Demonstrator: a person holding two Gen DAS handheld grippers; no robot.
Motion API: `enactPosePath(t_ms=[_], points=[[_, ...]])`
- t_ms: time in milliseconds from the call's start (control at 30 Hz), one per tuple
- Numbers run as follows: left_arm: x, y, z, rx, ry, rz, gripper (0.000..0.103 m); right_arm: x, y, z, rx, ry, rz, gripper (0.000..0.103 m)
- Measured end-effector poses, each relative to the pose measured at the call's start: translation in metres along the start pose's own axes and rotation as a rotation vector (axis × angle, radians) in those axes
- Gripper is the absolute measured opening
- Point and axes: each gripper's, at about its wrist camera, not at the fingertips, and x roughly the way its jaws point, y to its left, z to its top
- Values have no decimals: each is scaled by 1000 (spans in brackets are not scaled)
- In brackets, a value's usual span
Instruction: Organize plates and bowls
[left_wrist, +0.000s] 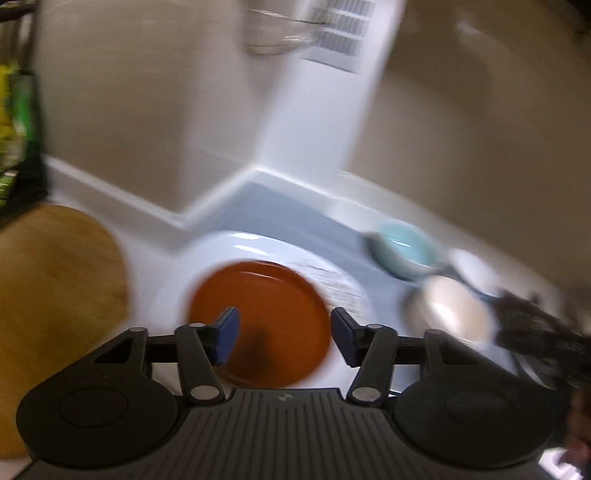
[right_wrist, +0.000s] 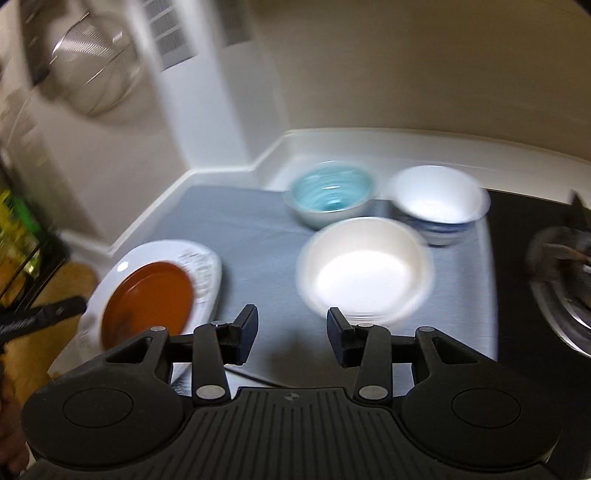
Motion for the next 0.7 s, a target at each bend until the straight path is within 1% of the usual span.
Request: enactPosePath(t_ms=[33,67,133,200,267,400,467,700], points=[[-2,-9,-4,6,6,-24,46,-2,-10,0,17,-2,-11,48],[-5,-17,-8,4,18,-52,42,-5,-23,0,41,0,-25,49],[-10,-33,-17,14,34,-83,18,-7,-45,-1,89,9,-41,49],[-15,-46,-27,44,54,-91,9,-7,-59,-3,116,15,-53,49],[-20,-59,-37,72,84,-72,9,-5,-73,-2,139,16,-59,49],[-37,-75,-56,117,109,-51,9,14,-91,4,173,27,-74,51],[-46,-79,-65,130,109,-32,9,24,-96,9,200,40,-55,51],[-69,-83,-73,150,93,53,9,66,-96,24,230,84,10,51]])
